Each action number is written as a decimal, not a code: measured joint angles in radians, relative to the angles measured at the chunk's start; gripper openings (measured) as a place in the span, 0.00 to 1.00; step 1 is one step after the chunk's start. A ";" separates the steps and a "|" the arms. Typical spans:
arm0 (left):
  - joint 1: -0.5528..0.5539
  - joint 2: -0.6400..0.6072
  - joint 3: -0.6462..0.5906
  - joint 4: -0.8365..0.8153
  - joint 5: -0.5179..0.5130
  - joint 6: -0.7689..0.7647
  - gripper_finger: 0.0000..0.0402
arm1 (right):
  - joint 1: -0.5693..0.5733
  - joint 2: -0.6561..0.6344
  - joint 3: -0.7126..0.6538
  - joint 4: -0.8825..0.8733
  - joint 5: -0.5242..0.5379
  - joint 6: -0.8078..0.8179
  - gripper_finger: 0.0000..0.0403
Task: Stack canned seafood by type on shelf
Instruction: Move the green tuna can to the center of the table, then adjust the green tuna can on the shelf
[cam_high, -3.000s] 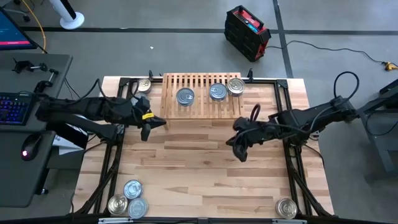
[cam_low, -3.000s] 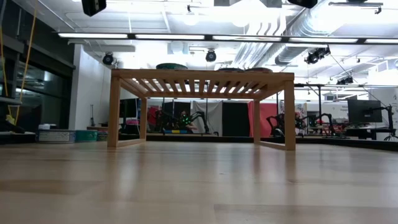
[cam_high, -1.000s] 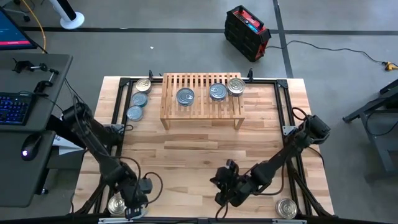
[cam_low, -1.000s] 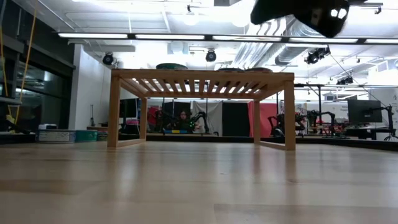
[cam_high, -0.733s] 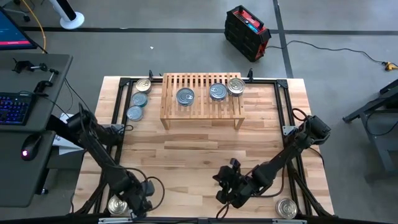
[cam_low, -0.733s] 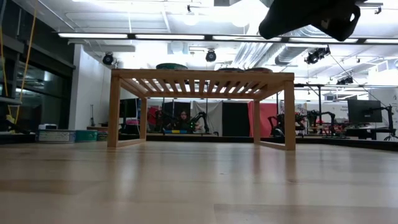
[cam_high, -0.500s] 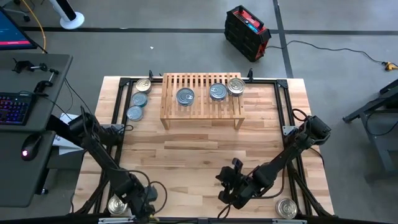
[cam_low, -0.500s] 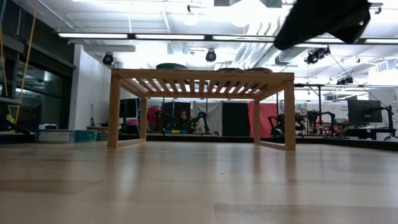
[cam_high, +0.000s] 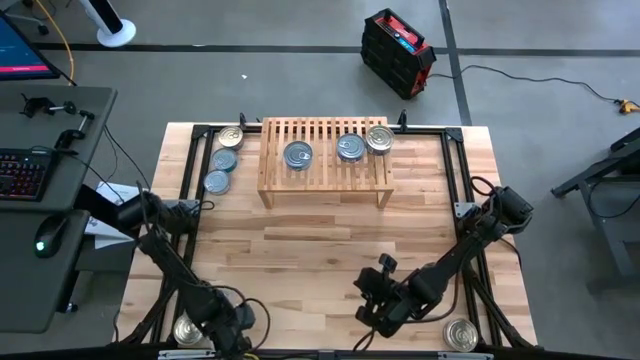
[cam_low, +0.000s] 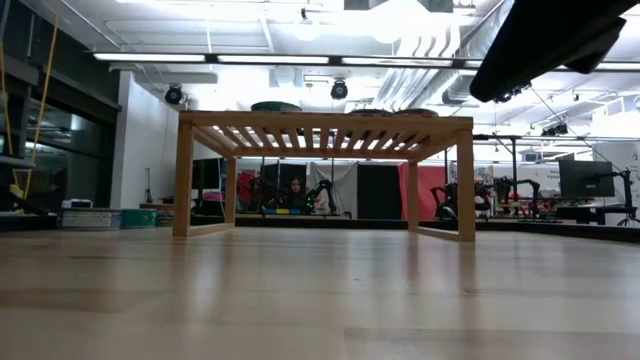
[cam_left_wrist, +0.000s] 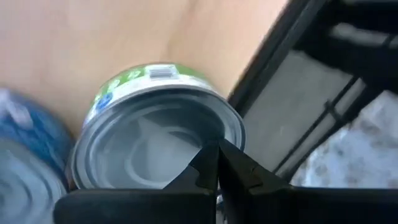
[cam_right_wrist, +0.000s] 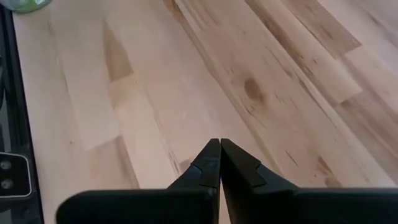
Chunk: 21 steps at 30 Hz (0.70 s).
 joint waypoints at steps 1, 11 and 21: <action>0.019 0.000 0.000 -0.001 -0.039 0.006 0.00 | 0.000 0.000 0.000 0.001 0.000 0.000 0.00; 0.294 0.001 0.023 0.020 -0.357 0.286 0.00 | -0.001 -0.001 0.000 0.003 -0.001 0.000 0.00; 0.384 -0.167 0.245 -0.321 -0.570 0.547 0.00 | 0.001 -0.083 0.000 -0.009 0.074 -0.020 0.00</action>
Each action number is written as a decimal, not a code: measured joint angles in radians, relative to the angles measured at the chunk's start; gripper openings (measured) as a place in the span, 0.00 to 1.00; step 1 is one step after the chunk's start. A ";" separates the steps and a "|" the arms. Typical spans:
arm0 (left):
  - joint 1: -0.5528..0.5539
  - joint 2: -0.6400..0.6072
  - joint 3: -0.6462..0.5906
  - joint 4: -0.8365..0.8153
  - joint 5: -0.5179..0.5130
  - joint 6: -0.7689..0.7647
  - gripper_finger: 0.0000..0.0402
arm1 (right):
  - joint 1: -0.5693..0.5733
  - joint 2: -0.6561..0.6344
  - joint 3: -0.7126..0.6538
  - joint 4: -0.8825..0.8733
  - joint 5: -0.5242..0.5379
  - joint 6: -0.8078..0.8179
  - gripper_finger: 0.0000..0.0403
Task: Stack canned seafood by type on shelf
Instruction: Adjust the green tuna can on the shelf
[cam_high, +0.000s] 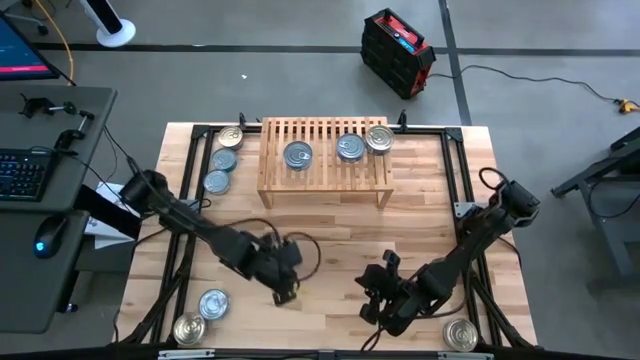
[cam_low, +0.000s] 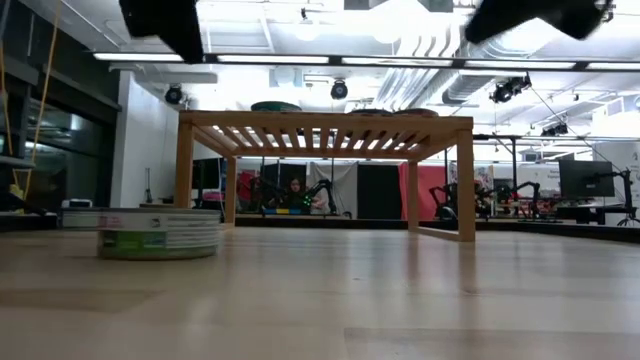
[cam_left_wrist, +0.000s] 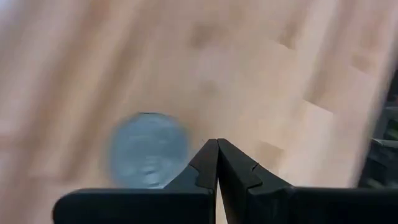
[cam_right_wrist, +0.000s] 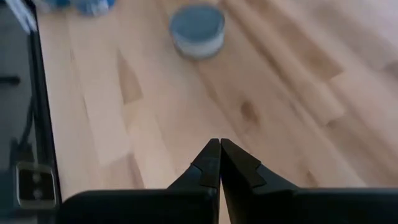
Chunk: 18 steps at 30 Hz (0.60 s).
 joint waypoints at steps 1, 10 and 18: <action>0.000 -0.032 0.007 -0.041 -0.045 -0.026 0.00 | -0.007 -0.009 0.000 0.000 0.016 -0.009 0.00; 0.002 -0.347 0.015 -0.197 -0.511 -0.231 0.00 | -0.158 -0.051 0.000 0.193 -0.105 -0.266 0.00; 0.247 -0.383 -0.023 -0.150 -0.514 0.029 0.00 | -0.372 -0.115 0.000 0.320 -0.122 -0.287 0.00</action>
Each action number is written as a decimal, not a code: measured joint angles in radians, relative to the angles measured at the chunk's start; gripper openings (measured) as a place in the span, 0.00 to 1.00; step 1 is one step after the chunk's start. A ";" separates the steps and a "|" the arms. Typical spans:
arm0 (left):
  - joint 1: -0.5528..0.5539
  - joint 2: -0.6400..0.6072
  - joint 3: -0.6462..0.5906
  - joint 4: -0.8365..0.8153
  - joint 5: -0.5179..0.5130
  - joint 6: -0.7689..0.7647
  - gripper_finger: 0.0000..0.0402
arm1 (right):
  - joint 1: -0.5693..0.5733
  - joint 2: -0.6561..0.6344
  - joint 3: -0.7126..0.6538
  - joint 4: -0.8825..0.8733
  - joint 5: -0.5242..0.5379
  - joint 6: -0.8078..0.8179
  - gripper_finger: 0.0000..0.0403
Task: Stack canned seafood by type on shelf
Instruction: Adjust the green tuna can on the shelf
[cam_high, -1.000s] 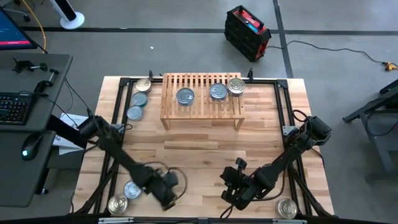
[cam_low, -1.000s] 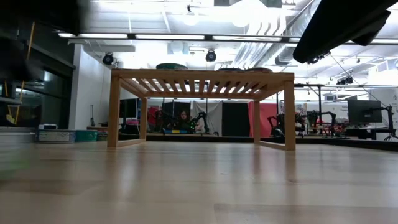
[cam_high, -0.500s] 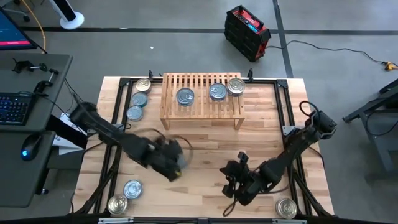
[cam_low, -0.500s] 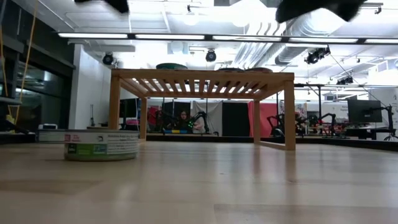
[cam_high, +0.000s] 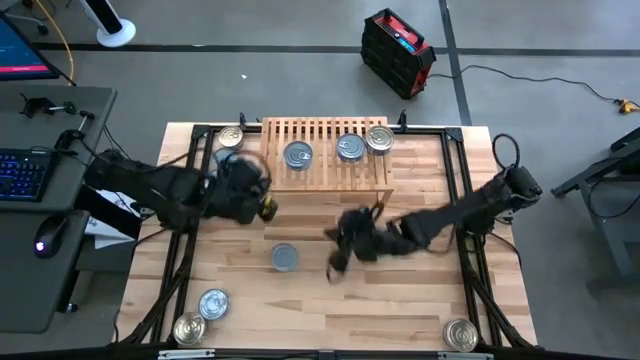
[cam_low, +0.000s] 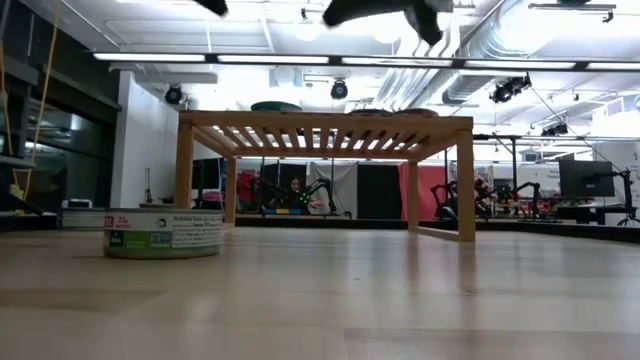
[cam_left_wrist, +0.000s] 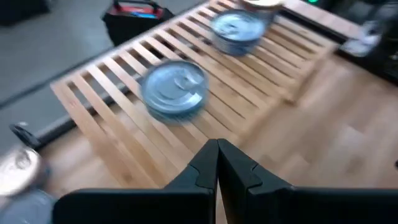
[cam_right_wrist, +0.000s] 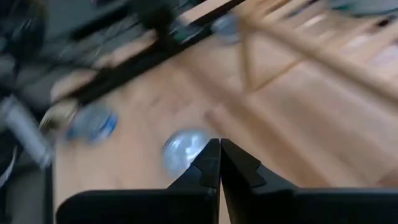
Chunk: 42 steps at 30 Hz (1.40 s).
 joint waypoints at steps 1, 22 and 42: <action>0.038 -0.001 -0.027 0.042 0.006 0.042 0.00 | -0.033 -0.014 0.000 0.000 -0.004 0.012 0.00; 0.498 -0.267 -0.648 1.002 0.441 0.117 0.00 | -0.151 -0.538 0.000 -0.523 0.166 0.164 0.00; 0.542 -0.212 -0.651 0.898 0.520 -0.247 0.00 | -0.125 -0.545 0.000 -0.547 0.204 0.120 0.00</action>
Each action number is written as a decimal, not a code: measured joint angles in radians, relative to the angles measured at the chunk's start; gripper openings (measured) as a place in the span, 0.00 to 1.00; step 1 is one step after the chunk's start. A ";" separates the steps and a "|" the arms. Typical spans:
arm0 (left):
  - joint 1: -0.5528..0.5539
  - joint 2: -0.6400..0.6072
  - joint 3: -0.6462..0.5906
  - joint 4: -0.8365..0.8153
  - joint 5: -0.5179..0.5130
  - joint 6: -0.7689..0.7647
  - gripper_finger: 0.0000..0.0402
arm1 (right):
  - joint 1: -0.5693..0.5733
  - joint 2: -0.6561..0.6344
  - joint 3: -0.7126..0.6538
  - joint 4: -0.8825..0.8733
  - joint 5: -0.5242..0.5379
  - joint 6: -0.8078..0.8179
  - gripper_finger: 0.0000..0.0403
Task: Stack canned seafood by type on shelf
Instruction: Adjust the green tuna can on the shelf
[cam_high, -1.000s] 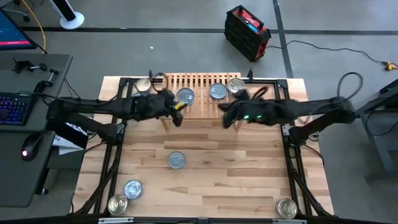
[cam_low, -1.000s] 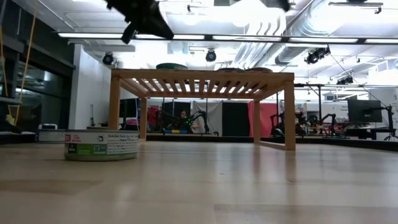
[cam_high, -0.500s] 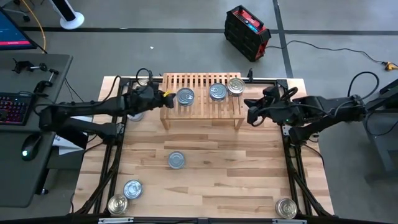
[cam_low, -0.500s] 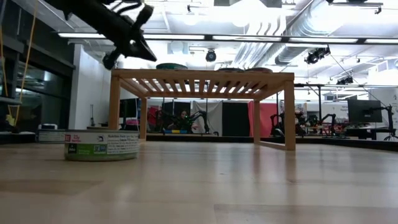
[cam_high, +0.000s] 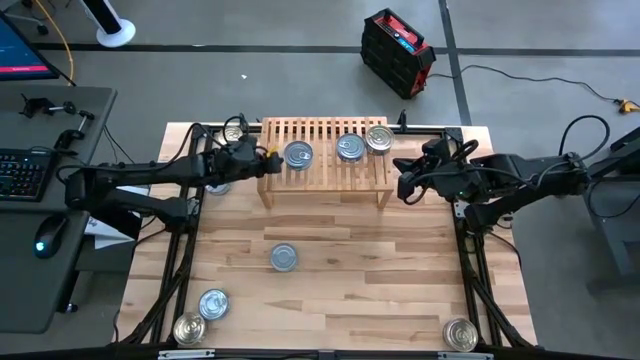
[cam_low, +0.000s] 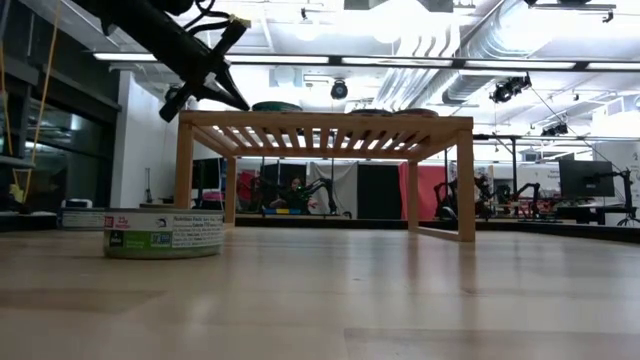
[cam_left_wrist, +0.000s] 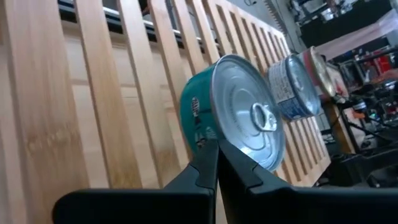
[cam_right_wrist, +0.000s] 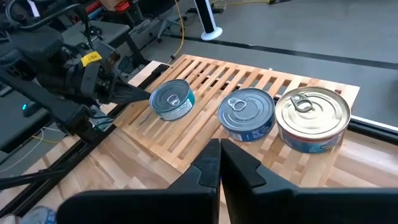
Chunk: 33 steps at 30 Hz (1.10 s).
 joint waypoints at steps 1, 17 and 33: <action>0.000 0.000 0.000 0.004 0.000 -0.006 0.00 | -0.001 0.000 0.000 0.000 0.000 -0.001 0.00; 0.007 0.006 0.000 0.021 0.070 -0.060 0.00 | -0.002 0.000 0.000 0.003 0.007 -0.016 0.00; -0.015 0.146 0.101 0.031 0.096 -0.019 0.00 | -0.003 0.000 0.000 0.009 0.029 -0.015 0.00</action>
